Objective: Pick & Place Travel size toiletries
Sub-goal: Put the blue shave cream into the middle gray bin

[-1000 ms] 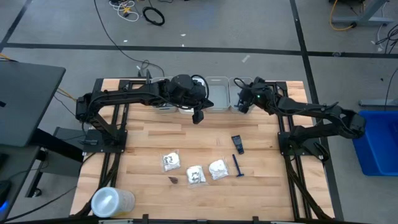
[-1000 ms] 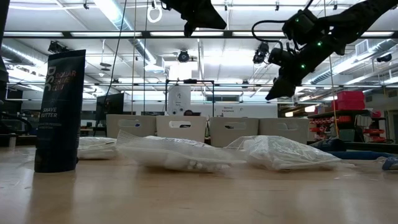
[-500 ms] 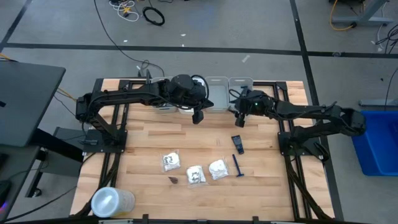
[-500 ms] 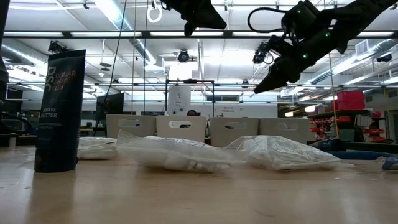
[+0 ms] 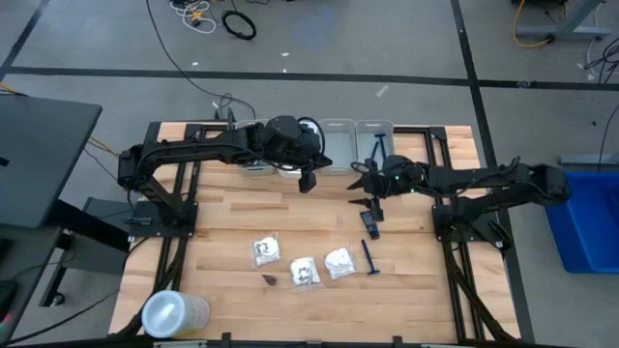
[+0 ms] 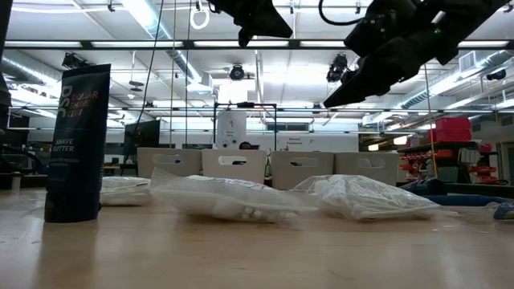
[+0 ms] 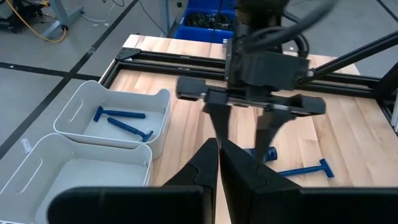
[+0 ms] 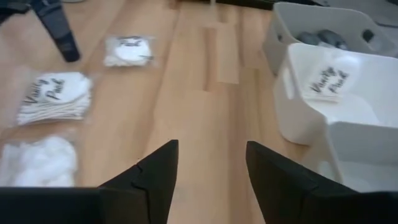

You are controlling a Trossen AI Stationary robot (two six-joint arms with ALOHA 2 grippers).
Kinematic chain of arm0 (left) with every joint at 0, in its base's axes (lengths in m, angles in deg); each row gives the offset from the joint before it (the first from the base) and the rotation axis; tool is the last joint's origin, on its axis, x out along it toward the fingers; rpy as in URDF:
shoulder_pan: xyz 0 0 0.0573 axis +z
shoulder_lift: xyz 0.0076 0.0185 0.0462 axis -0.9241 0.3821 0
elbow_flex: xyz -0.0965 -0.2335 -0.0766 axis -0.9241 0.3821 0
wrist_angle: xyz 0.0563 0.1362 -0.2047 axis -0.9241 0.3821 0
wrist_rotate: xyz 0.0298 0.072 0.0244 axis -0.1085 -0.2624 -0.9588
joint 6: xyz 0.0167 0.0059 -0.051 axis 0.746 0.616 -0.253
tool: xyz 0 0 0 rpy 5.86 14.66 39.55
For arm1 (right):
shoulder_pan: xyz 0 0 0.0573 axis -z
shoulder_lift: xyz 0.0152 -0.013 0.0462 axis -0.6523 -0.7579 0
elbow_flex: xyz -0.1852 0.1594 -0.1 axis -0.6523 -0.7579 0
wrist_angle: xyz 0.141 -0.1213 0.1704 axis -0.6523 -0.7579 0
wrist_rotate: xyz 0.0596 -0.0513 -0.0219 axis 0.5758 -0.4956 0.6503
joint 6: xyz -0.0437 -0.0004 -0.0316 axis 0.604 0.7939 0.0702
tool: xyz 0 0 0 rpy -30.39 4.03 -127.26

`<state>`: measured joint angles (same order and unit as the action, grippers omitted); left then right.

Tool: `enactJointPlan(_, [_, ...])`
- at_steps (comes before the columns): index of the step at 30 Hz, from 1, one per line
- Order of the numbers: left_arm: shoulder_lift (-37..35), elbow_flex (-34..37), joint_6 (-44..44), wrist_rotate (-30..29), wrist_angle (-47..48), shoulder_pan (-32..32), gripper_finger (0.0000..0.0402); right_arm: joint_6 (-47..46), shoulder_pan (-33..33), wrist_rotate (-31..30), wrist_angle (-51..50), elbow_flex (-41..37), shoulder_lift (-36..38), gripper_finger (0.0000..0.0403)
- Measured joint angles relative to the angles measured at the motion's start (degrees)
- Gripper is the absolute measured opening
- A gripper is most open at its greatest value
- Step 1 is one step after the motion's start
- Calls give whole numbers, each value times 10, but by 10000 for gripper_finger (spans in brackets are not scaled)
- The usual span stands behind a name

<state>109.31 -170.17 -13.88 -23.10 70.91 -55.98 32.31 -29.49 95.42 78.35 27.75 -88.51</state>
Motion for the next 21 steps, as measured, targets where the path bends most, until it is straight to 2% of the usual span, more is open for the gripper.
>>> enactJointPlan(11, [0, 0, 7, 3, 1, 0, 25, -18, -57, -1, 1, 0, 7, 219])
enactJointPlan(21, [0, 0, 2, 20, 4, 0, 25, -50, -88, -1, -57, 0, 98, 200])
